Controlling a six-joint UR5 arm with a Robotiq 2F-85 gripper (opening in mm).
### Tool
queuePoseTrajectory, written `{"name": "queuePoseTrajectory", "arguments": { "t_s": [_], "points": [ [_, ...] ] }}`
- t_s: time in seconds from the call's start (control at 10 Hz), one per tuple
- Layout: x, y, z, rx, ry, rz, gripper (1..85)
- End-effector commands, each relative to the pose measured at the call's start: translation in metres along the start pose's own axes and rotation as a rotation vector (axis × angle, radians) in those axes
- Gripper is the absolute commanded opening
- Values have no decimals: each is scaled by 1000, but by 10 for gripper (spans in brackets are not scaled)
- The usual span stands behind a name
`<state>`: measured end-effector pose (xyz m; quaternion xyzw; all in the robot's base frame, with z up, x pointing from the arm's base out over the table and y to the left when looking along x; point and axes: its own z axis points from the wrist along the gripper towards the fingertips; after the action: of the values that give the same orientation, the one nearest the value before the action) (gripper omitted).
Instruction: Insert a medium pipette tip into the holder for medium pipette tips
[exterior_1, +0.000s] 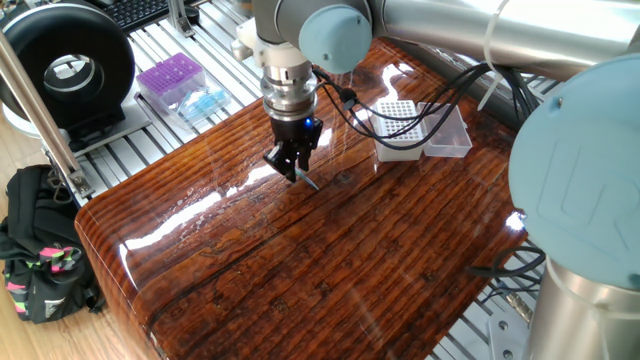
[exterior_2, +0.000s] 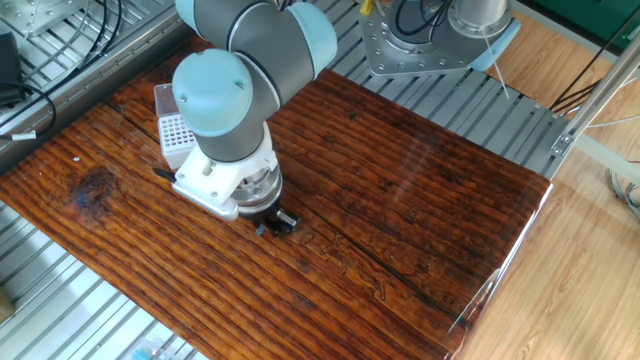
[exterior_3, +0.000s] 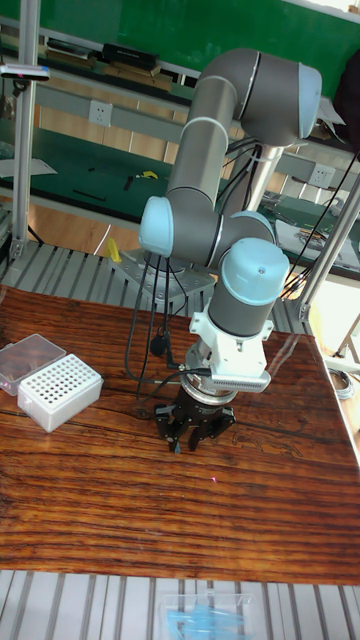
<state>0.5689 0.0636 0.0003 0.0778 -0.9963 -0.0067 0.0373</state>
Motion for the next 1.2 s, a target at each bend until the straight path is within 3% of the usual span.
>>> {"name": "queuePoseTrajectory", "arguments": {
  "t_s": [0.0,0.5,1.1],
  "points": [
    [-7,-1,3,0,-17,0,360],
    [-3,1,-5,-8,-17,-7,333],
    [-2,-7,-1,14,-13,-10,303]
  ]
}}
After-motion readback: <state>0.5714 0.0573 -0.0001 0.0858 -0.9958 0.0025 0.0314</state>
